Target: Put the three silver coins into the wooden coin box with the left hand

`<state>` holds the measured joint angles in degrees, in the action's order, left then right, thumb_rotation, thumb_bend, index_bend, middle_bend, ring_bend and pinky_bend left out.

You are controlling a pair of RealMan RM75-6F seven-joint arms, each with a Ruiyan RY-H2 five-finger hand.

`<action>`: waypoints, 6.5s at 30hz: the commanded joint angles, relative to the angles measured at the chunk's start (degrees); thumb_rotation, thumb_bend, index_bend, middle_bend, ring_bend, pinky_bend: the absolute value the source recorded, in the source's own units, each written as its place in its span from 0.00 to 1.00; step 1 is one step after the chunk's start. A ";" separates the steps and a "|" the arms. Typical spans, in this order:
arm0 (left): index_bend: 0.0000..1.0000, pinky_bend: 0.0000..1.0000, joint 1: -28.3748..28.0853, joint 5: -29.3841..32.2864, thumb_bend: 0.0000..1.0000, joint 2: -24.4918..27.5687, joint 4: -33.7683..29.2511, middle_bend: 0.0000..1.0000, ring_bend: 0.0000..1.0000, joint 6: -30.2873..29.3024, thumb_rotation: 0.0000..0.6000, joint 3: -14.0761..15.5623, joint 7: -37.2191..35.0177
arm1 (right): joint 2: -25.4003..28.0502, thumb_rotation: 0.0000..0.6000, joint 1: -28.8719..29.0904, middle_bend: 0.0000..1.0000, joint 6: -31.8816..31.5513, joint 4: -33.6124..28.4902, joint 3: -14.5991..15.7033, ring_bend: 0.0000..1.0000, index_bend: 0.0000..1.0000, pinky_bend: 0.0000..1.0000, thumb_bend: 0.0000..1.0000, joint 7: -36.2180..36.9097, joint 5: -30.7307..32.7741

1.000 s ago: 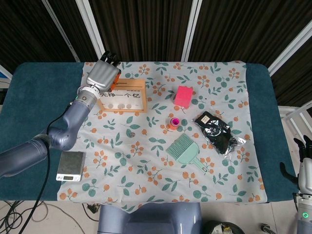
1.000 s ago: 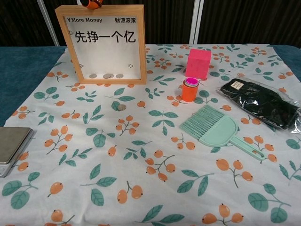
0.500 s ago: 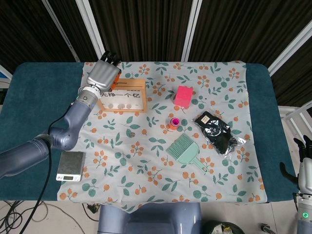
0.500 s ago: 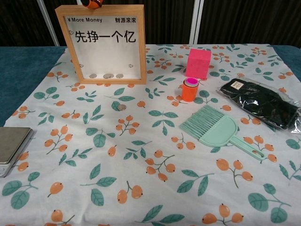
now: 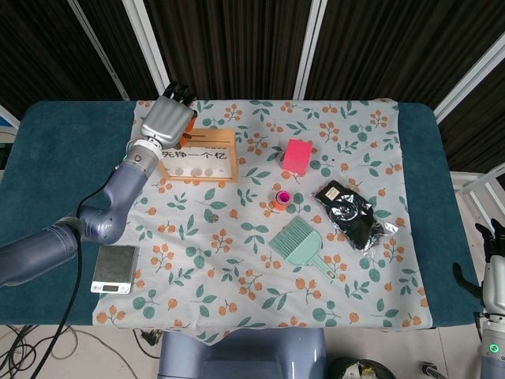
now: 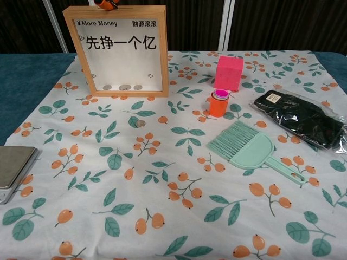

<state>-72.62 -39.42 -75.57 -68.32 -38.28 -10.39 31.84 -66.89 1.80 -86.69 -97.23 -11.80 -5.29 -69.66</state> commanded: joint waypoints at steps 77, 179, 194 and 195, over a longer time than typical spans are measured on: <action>0.49 0.00 32.52 -47.32 0.27 -9.36 -4.01 0.13 0.00 -41.60 1.00 13.84 -29.44 | -0.17 1.00 -0.17 0.05 -0.57 -0.18 -0.40 0.02 0.17 0.00 0.39 -0.22 0.64; 0.59 0.00 23.90 -51.49 0.41 -40.47 41.24 0.18 0.00 -20.75 1.00 11.06 -35.05 | 0.47 1.00 -0.29 0.05 -0.34 -0.68 -1.46 0.02 0.17 0.00 0.39 0.35 2.62; 0.67 0.00 23.54 -50.38 0.45 -40.07 40.48 0.25 0.00 -20.49 1.00 9.58 -33.89 | 0.40 1.00 -0.27 0.05 -0.25 -0.80 -1.38 0.02 0.18 0.00 0.39 0.19 2.70; 0.68 0.00 23.47 -50.31 0.45 -39.96 40.34 0.26 0.00 -20.54 1.00 9.44 -33.82 | 0.39 1.00 -0.26 0.05 -0.22 -0.80 -1.36 0.02 0.18 0.00 0.39 0.16 2.71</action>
<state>-49.12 -89.76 -115.56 -27.95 -58.79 -0.92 -2.00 -66.50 1.54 -86.91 -98.02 -13.17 -5.14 -66.95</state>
